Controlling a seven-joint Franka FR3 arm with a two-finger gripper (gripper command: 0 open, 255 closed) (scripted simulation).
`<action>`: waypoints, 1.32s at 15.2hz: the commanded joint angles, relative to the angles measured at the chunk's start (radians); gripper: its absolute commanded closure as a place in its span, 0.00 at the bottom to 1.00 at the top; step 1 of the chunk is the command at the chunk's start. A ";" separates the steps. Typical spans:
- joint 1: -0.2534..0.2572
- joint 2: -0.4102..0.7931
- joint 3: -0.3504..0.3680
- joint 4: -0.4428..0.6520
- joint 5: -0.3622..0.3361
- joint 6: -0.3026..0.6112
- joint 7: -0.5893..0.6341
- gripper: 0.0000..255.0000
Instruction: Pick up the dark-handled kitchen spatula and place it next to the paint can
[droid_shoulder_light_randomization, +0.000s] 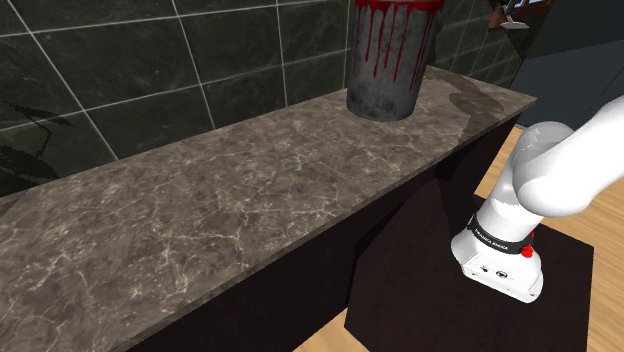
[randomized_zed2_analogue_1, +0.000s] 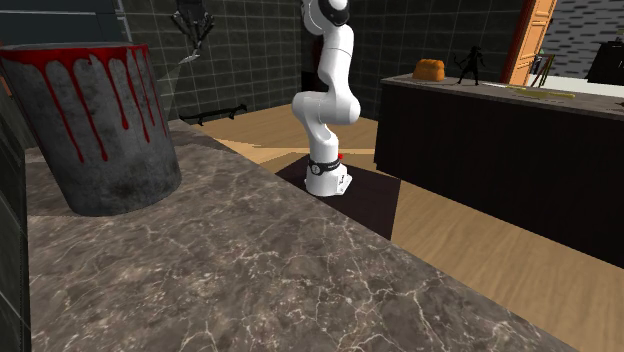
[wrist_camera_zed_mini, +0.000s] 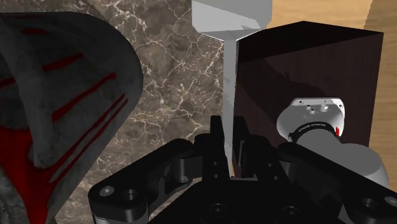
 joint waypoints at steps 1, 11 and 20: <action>-0.008 -0.019 0.006 -0.041 -0.008 0.024 0.008 1.00; -0.039 -0.088 0.006 -0.225 -0.042 0.144 0.035 1.00; -0.060 -0.129 -0.013 -0.369 -0.073 0.252 0.050 1.00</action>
